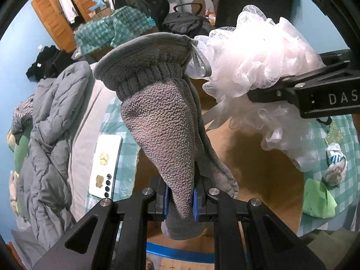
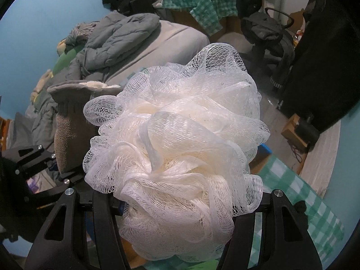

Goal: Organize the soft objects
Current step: 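Lower the mitt into the box with the left tool while the right tool drops the puff beside it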

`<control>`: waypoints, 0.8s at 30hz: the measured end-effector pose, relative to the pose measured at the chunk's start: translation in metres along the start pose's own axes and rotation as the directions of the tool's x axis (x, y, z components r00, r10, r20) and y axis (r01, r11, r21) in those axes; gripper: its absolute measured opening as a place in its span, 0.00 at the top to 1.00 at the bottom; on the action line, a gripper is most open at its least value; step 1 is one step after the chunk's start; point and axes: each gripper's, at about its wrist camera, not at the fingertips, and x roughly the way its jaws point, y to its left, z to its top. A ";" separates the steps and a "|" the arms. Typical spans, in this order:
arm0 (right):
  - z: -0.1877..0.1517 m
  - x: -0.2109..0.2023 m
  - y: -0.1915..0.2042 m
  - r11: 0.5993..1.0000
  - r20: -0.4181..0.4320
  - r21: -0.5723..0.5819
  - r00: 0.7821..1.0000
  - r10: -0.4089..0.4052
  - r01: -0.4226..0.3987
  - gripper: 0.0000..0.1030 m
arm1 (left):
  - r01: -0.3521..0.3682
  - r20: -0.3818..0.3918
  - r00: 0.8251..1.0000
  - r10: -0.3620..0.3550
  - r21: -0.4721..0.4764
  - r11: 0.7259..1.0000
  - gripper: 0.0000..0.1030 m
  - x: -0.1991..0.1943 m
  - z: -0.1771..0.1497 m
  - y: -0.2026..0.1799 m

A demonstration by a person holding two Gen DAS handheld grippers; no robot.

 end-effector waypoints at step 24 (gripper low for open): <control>0.008 -0.020 -0.008 0.997 0.047 0.067 0.998 -0.028 0.025 0.20 | -0.018 0.028 0.999 0.018 0.012 1.000 0.39 -0.015 0.002 0.001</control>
